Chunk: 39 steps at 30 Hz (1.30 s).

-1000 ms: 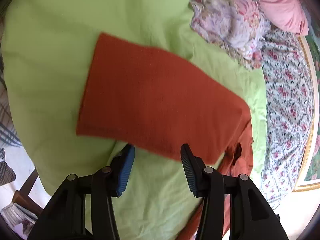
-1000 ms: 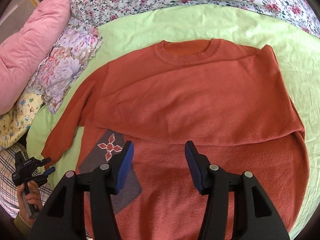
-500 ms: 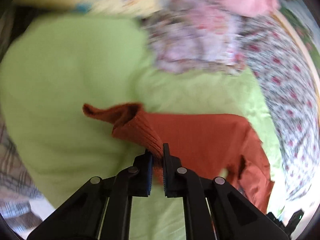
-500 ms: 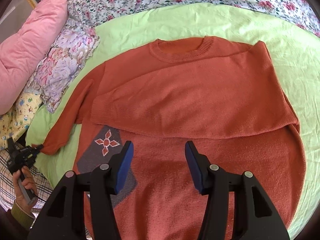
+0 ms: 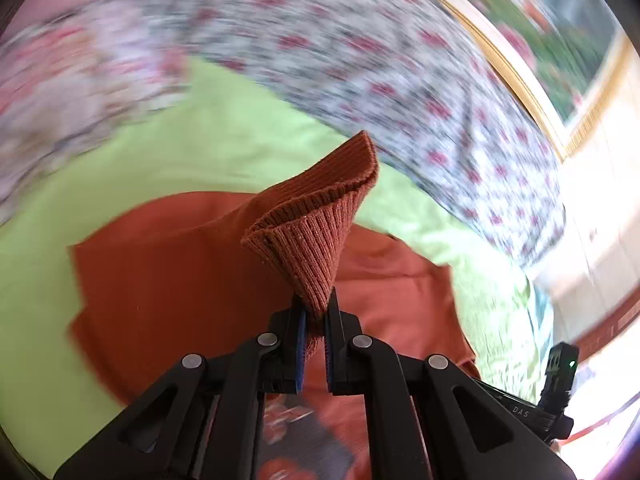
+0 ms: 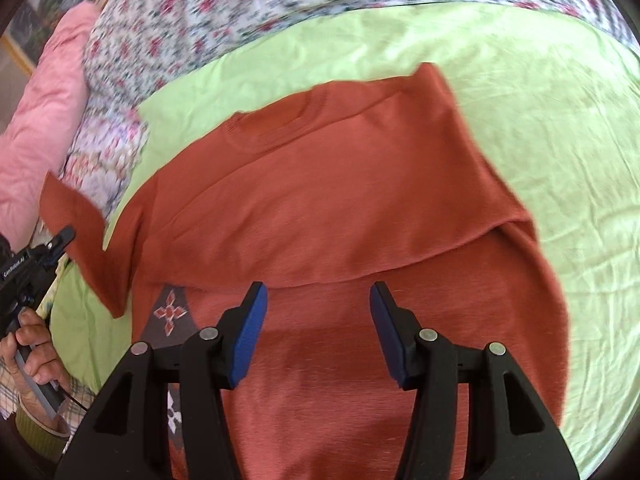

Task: Fold small clothes

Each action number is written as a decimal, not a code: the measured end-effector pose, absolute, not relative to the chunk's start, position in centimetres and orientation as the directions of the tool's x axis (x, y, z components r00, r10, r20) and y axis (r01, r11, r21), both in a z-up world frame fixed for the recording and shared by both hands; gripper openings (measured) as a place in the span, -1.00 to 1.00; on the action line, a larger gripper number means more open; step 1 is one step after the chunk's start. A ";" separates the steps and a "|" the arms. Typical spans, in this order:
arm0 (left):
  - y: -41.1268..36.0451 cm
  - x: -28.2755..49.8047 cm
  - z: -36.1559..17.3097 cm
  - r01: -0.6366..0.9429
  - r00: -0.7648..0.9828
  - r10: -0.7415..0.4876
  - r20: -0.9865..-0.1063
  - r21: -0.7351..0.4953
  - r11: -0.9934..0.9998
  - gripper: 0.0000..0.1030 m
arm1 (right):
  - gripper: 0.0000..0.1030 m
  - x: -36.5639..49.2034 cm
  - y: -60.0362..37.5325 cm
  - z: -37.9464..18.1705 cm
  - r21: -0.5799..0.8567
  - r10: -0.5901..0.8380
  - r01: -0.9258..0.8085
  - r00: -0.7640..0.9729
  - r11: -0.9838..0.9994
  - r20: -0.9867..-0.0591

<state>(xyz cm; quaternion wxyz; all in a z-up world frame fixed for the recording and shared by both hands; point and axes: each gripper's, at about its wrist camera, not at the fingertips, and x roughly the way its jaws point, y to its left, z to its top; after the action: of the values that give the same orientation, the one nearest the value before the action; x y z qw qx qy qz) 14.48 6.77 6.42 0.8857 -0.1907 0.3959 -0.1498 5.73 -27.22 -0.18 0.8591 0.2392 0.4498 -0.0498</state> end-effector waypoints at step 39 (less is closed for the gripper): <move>12.5 14.4 -5.3 -0.206 0.411 -0.094 -0.907 -0.193 0.959 -0.15 | 0.05 15.4 -31.1 -6.7 0.542 0.266 0.372 0.582 0.754 -0.769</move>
<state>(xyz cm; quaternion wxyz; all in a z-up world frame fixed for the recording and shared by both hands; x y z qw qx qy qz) 14.36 12.49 -5.33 0.8284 -0.1384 0.5417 0.0337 15.45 -31.06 -6.70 0.8177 0.3494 0.4562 -0.0322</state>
